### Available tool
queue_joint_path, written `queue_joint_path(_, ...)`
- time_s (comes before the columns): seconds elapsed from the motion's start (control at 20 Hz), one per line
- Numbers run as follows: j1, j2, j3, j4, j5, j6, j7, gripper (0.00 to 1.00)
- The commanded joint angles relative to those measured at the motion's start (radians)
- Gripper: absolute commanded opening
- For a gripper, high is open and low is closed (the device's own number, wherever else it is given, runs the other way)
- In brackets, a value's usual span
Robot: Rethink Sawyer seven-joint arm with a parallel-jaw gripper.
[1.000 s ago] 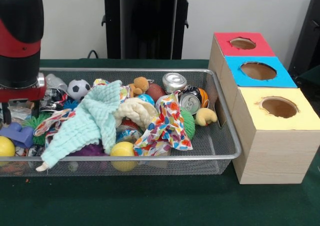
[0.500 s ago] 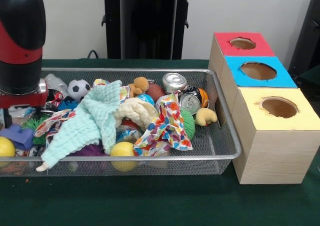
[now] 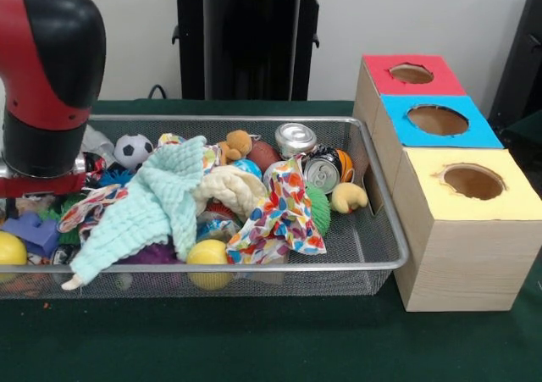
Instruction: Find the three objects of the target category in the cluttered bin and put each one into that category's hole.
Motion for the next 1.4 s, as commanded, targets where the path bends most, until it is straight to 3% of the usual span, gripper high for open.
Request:
queue_joint_path(0.05, 0.059, 0.147, -0.021, -0.062, -0.086, 0.013, -0.072, 0.00)
queue_joint_path(0.45, 0.101, 0.150, -0.055, -0.085, -0.067, 0.060, -0.083, 0.00)
queue_joint_path(0.6, 0.099, 0.131, -0.067, -0.060, -0.044, 0.060, -0.089, 0.00)
queue_joint_path(1.05, 0.115, -0.059, -0.079, 0.088, 0.061, 0.168, -0.129, 0.00)
queue_joint_path(1.4, 0.120, -0.134, -0.070, 0.142, 0.101, 0.201, -0.131, 0.00)
